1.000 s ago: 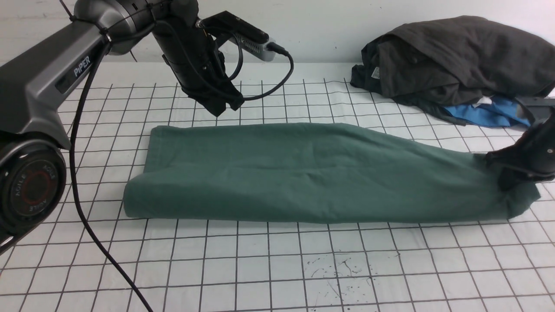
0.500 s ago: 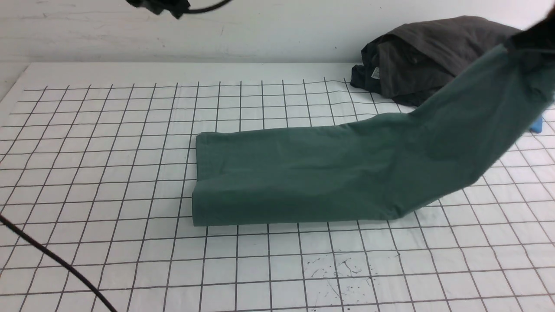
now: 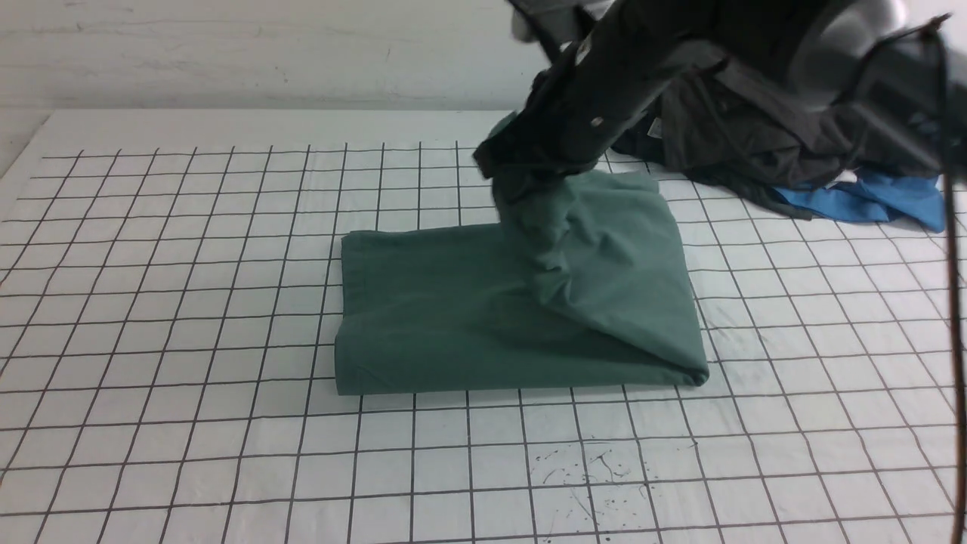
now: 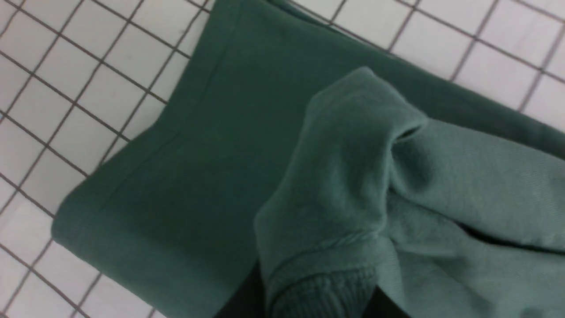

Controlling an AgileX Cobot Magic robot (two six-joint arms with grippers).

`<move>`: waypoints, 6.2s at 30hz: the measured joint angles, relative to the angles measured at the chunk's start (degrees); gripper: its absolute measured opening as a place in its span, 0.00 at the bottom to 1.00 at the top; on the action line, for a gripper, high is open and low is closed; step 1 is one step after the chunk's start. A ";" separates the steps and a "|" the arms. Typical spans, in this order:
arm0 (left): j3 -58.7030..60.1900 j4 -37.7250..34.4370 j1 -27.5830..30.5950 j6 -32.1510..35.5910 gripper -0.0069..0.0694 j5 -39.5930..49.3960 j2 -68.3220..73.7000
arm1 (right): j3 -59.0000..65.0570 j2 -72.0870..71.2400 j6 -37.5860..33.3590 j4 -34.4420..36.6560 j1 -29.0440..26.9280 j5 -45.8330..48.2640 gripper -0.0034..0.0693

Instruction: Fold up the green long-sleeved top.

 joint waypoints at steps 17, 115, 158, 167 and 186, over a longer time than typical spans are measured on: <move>21.14 4.77 0.00 -1.09 0.08 0.23 -16.36 | -0.57 7.97 0.36 16.37 3.11 -10.17 0.20; 98.42 5.69 0.00 -22.35 0.08 -27.14 -84.13 | 78.27 -97.73 -2.80 -7.11 2.62 -34.97 0.03; 98.42 5.66 0.00 -22.35 0.08 -26.90 -84.13 | 121.16 -124.07 19.67 -15.65 -34.06 -43.94 0.03; 98.42 5.66 0.00 -22.35 0.08 -26.90 -84.13 | 121.16 -124.07 19.67 -15.65 -34.06 -43.94 0.03; 98.42 5.66 0.00 -22.35 0.08 -26.90 -84.13 | 121.16 -124.07 19.67 -15.65 -34.06 -43.94 0.03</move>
